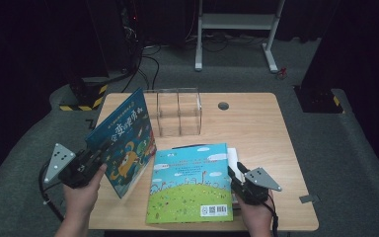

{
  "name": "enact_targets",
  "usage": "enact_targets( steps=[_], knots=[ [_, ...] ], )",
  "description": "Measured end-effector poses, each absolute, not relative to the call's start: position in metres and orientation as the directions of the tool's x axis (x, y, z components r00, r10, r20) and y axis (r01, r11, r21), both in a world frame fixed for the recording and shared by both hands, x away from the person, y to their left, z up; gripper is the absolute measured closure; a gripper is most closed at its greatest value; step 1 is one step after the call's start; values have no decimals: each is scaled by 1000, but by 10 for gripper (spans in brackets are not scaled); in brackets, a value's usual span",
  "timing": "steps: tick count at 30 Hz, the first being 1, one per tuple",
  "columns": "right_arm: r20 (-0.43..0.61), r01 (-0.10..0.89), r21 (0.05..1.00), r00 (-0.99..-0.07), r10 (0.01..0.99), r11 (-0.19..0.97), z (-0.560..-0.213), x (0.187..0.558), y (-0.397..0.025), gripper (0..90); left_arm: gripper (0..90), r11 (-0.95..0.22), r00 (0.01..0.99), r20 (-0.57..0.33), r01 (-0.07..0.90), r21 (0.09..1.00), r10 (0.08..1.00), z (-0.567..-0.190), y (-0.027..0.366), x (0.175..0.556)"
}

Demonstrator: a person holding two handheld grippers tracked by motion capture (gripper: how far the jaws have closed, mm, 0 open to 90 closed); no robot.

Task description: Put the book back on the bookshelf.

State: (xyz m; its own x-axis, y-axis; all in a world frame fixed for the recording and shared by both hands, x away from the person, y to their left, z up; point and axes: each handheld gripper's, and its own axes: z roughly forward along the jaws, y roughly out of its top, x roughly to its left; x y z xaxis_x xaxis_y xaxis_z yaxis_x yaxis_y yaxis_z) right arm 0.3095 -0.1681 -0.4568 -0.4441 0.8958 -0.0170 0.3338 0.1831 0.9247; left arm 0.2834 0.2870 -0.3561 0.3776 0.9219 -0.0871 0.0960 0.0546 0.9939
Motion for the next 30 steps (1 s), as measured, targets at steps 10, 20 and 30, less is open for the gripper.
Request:
enact_targets(
  steps=[10, 20, 30],
  knots=[
    [-12, 332, 927, -441, 898, 175, -455, 309, -170, 610, 830, 49, 337, -68, 64, 997, 939, -347, 283, 291],
    [-9, 330, 929, -437, 899, 169, -454, 309, -172, 613, 830, 50, 310, -64, 54, 997, 949, -343, 273, 310],
    [-7, 324, 932, -434, 901, 163, -453, 309, -175, 615, 830, 57, 277, -68, 48, 997, 958, -342, 267, 328]
  ],
)
